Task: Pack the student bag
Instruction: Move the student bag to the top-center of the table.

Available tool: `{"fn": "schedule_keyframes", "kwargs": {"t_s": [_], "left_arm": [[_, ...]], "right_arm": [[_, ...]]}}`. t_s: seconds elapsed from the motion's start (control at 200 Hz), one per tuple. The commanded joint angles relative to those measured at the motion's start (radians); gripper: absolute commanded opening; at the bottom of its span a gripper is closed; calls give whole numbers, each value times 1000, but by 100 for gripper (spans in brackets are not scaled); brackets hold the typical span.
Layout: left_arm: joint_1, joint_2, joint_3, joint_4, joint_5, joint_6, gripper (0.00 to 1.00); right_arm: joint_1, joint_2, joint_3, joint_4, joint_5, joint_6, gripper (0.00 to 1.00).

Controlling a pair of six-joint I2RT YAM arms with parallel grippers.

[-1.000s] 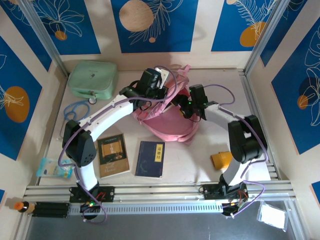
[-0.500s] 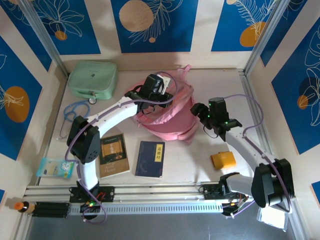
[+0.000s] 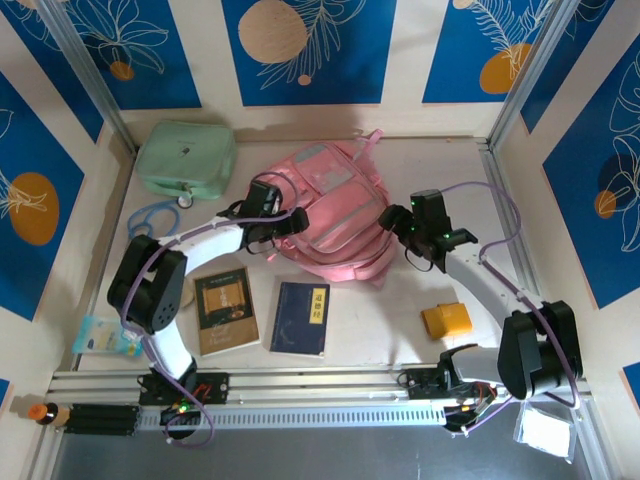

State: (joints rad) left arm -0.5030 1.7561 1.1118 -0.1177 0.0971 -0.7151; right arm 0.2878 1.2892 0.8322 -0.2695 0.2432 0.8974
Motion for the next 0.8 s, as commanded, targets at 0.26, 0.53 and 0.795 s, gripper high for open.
{"fn": "schedule_keyframes", "kwargs": {"t_s": [0.26,0.53,0.795], "left_arm": [[-7,173,157,22,127,-57,86],[-8,331,391,41,235,-22,86],[10,261,399,-55,160,27,88]], "right_arm": [[19,33,47,2,-30,-5,80],[21,62,51,3,-64,-31,80],[91,80,91,-26,-235,-209,74]]}}
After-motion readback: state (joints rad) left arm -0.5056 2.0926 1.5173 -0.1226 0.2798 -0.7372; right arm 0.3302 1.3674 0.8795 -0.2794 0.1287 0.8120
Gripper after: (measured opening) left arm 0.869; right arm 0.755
